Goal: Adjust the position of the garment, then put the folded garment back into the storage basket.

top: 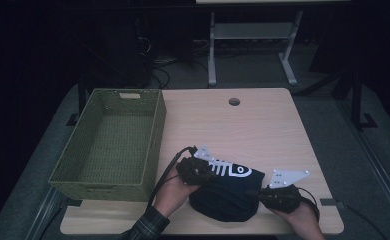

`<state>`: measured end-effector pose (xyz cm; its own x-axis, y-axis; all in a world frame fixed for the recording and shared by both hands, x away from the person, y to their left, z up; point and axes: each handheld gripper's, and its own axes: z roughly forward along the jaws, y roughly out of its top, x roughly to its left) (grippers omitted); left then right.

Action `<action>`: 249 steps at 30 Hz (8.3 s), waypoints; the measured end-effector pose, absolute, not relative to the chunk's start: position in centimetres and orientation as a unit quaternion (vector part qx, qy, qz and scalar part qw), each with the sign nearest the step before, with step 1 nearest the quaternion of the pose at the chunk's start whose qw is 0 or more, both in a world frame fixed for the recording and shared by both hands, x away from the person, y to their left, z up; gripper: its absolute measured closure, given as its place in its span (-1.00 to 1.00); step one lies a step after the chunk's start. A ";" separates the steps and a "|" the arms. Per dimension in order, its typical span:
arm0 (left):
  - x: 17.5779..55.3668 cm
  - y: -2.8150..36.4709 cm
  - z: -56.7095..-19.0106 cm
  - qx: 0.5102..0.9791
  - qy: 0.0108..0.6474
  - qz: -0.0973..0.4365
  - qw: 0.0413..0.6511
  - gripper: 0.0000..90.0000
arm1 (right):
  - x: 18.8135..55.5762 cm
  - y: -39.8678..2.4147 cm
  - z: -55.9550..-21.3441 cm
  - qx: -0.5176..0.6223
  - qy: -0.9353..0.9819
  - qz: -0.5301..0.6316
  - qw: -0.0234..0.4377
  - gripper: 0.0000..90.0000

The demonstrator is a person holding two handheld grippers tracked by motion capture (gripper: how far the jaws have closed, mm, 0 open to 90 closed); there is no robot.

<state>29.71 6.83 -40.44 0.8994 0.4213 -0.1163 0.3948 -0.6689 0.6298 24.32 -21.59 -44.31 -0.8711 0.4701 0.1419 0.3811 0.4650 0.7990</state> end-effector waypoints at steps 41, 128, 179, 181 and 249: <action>33.5 10.1 -42.1 0.891 0.319 0.036 0.320 -0.35 | 25.5 -25.7 -47.7 0.391 0.839 0.353 0.139 -0.70; 35.5 7.9 -33.3 0.917 0.269 -0.044 0.291 0.59 | 25.9 -25.5 -48.3 0.402 0.831 0.356 0.147 -0.91; 36.3 18.4 -20.7 0.893 0.326 -0.011 0.310 0.59 | 25.9 -25.5 -48.3 0.403 0.830 0.356 0.147 -0.91; 36.2 19.0 -20.4 0.890 0.331 -0.009 0.314 0.59 | 25.9 -25.5 -48.3 0.403 0.830 0.356 0.147 -0.91; 34.3 37.2 -25.2 0.792 0.497 0.011 0.356 0.60 | 26.0 -25.6 -48.3 0.409 0.827 0.353 0.153 -0.91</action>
<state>34.27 37.20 -25.21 0.5064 0.7942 -0.3359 0.7786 -0.2537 0.5739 26.03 -25.60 -48.28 -0.6192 0.7844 0.0352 0.5679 0.4164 0.7100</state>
